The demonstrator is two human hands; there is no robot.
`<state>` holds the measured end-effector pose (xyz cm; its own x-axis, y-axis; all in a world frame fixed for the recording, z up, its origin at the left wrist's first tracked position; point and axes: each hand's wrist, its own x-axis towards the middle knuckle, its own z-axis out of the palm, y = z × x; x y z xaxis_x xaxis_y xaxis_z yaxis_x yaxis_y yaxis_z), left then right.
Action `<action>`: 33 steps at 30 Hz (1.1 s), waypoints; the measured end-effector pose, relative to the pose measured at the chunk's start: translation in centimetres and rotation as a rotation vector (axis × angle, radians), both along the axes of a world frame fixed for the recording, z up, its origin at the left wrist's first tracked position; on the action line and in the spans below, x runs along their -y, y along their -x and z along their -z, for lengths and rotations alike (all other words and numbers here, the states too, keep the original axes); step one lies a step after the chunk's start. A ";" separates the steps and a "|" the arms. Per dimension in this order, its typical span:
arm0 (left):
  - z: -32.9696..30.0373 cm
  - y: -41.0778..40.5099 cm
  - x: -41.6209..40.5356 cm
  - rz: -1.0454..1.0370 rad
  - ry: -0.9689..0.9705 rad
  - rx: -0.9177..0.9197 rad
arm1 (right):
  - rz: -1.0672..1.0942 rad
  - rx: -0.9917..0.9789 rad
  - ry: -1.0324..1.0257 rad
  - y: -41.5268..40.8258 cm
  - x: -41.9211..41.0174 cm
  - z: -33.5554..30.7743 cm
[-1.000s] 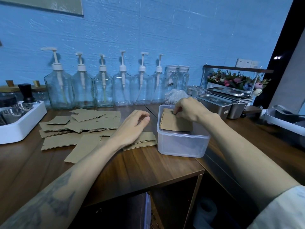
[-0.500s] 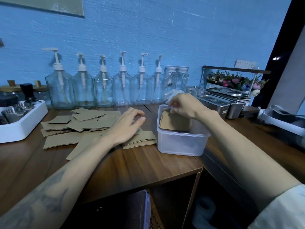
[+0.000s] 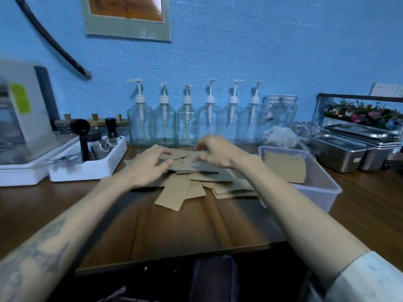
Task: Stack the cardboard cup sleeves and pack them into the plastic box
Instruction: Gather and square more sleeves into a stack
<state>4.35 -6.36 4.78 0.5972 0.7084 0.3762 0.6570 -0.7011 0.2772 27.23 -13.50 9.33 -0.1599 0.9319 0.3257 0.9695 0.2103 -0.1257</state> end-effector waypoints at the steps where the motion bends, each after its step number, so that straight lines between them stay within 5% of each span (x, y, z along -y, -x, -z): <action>1: 0.3 0.5 0.0 -0.007 0.002 -0.018 | -0.010 -0.013 0.019 0.7 -0.3 0.6; 14: 3.0 2.6 -0.5 0.023 0.017 0.040 | 0.050 -0.115 0.129 3.4 -4.3 6.2; 27: 3.2 2.9 -0.8 0.020 0.032 0.086 | -0.106 -0.112 -0.077 3.8 -3.2 5.0; 33: 3.0 2.8 -0.5 0.027 0.100 0.181 | -0.160 -0.535 -0.189 4.2 -3.2 4.0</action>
